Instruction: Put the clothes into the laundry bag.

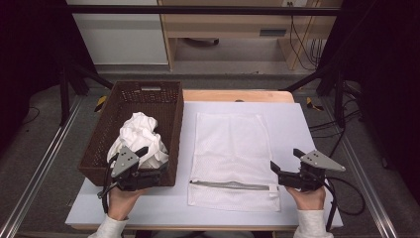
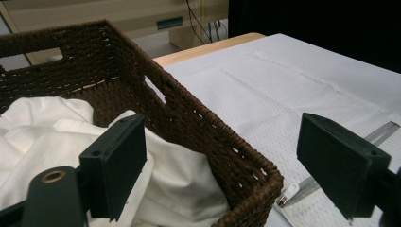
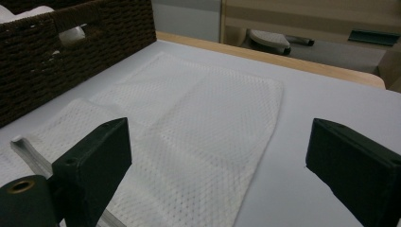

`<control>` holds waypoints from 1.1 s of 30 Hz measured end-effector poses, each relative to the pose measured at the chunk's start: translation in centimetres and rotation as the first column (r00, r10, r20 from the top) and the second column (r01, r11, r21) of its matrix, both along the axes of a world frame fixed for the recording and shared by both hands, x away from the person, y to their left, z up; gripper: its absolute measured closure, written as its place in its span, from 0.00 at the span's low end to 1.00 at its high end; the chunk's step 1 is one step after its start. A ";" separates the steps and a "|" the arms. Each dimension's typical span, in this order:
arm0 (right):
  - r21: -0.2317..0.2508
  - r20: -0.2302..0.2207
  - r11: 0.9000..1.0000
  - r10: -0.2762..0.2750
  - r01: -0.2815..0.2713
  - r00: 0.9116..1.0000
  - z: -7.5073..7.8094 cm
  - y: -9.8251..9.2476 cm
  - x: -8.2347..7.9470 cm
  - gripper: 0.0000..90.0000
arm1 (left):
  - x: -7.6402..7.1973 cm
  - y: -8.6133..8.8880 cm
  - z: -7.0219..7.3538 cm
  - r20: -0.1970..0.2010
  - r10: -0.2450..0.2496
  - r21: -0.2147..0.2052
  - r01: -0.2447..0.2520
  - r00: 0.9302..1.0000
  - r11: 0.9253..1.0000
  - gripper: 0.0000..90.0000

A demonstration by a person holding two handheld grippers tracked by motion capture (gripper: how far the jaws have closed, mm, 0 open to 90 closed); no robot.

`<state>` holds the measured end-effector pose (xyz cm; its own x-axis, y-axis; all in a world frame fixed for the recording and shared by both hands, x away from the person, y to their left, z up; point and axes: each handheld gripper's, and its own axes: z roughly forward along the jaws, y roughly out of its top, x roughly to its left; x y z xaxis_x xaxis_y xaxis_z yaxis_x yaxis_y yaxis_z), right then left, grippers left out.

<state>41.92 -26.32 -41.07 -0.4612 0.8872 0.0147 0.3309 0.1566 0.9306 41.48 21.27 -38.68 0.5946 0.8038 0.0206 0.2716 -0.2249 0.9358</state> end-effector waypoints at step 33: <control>-0.050 -0.065 0.991 0.119 -0.122 0.991 -1.9 6.0 0.4 0.22 | -1.7 -9.3 -4.6 -0.142 -0.246 0.032 0.253 0.959 0.967 0.59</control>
